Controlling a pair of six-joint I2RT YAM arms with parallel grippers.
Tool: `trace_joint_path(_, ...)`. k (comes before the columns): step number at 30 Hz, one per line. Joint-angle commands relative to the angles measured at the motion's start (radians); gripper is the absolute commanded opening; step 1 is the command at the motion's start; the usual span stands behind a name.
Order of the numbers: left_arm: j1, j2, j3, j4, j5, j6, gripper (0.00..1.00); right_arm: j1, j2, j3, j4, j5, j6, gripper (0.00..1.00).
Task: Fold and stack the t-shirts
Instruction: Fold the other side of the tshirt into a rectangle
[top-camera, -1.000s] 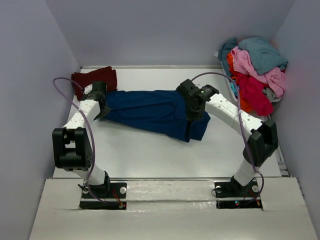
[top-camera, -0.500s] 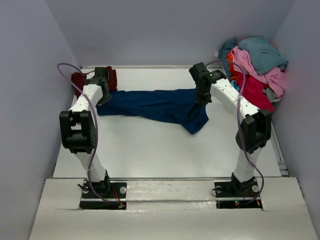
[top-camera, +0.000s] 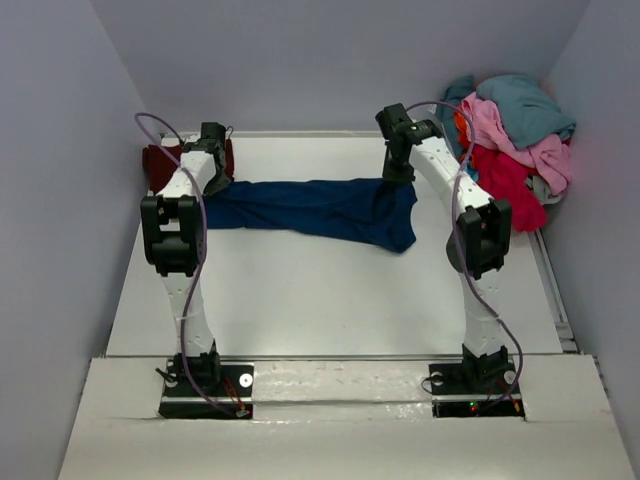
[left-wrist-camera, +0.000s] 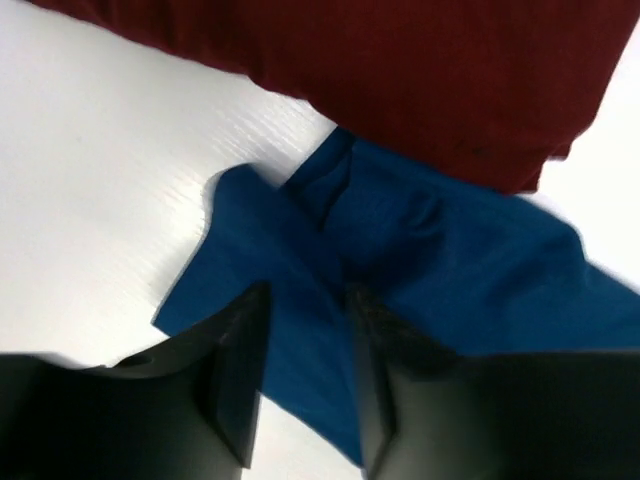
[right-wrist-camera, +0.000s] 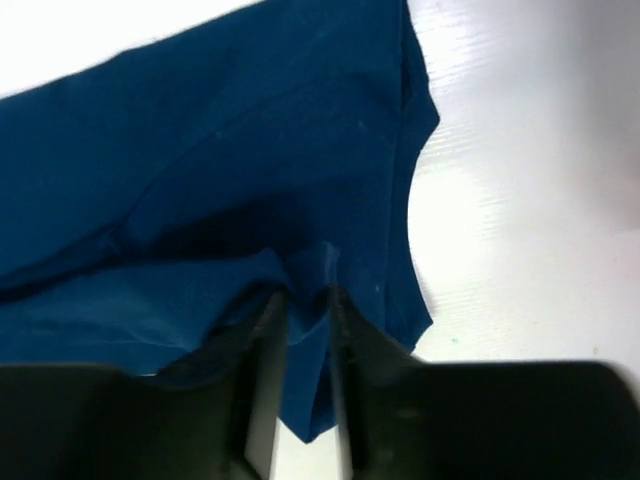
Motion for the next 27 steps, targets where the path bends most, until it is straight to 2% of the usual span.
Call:
trace_joint_path(1, -0.024, -0.012, 0.024, -0.001, -0.045, 0.025, 0.67, -0.007, 0.015, 0.014, -0.028, -0.034, -0.019, 0.42)
trace_joint_path(2, -0.038, -0.023, 0.006, 0.031, -0.054, 0.03, 0.92, -0.007, -0.001, -0.046, -0.01, -0.048, -0.024, 0.57)
trace_joint_path(3, -0.038, -0.047, -0.026, 0.045, -0.054, 0.04, 0.99, -0.007, -0.033, -0.072, 0.017, -0.051, -0.029, 0.63)
trace_joint_path(6, -0.038, -0.081, -0.071, 0.071, -0.051, 0.036, 0.99, -0.007, -0.068, -0.122, 0.018, -0.046, -0.022, 0.7)
trace_joint_path(9, -0.047, -0.131, -0.135, 0.089, -0.055, 0.02, 0.99, -0.007, -0.102, -0.171, 0.015, -0.046, -0.01, 0.7)
trace_joint_path(15, -0.047, -0.286, -0.302, 0.102, -0.112, -0.03, 0.99, 0.006, -0.284, -0.393, 0.038, -0.095, 0.007, 0.67)
trace_joint_path(19, -0.047, -0.348, -0.364, 0.087, -0.129, -0.056, 0.99, 0.015, -0.329, -0.525, 0.076, -0.144, 0.013, 0.64)
trace_joint_path(27, -0.047, -0.374, -0.4, 0.058, -0.138, -0.085, 0.99, 0.059, -0.34, -0.623, 0.125, -0.213, 0.002, 0.6)
